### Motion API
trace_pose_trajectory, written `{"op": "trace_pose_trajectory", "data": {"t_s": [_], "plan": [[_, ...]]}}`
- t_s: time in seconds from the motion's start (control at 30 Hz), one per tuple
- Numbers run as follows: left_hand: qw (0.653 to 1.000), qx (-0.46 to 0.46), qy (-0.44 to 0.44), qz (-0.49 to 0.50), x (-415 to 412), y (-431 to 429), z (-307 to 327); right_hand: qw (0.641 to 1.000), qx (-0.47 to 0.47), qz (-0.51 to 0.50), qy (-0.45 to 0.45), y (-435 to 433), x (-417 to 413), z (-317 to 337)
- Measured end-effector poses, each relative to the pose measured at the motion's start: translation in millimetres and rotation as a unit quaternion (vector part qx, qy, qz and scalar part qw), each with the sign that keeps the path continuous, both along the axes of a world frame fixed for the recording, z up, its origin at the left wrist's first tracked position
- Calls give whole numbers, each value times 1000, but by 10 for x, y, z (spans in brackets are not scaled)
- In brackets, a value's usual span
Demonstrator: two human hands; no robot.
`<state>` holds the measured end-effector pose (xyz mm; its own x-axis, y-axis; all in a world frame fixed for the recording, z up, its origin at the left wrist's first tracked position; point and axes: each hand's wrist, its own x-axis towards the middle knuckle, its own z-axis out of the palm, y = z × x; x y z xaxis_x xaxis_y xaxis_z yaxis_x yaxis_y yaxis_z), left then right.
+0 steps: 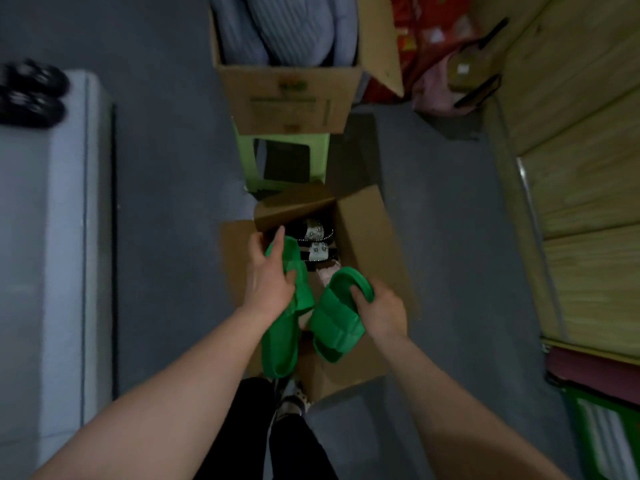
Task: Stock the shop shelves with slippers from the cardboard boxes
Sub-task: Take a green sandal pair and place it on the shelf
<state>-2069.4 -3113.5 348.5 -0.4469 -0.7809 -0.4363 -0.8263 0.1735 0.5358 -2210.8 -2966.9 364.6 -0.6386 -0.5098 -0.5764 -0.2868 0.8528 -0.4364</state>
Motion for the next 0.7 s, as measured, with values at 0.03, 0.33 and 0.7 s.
{"op": "trace_pose_trajectory", "data": {"t_s": [0.03, 0.33, 0.7], "plan": [[1000, 12, -10, 9, 11, 21, 176, 1000, -6, 4, 9, -9, 18, 166], [972, 48, 84, 215, 315, 18, 1518, 991, -74, 85, 67, -98, 93, 1540], [844, 29, 231, 483, 958, -316, 2417, 984, -139, -29, 105, -585, 61, 2571]]}}
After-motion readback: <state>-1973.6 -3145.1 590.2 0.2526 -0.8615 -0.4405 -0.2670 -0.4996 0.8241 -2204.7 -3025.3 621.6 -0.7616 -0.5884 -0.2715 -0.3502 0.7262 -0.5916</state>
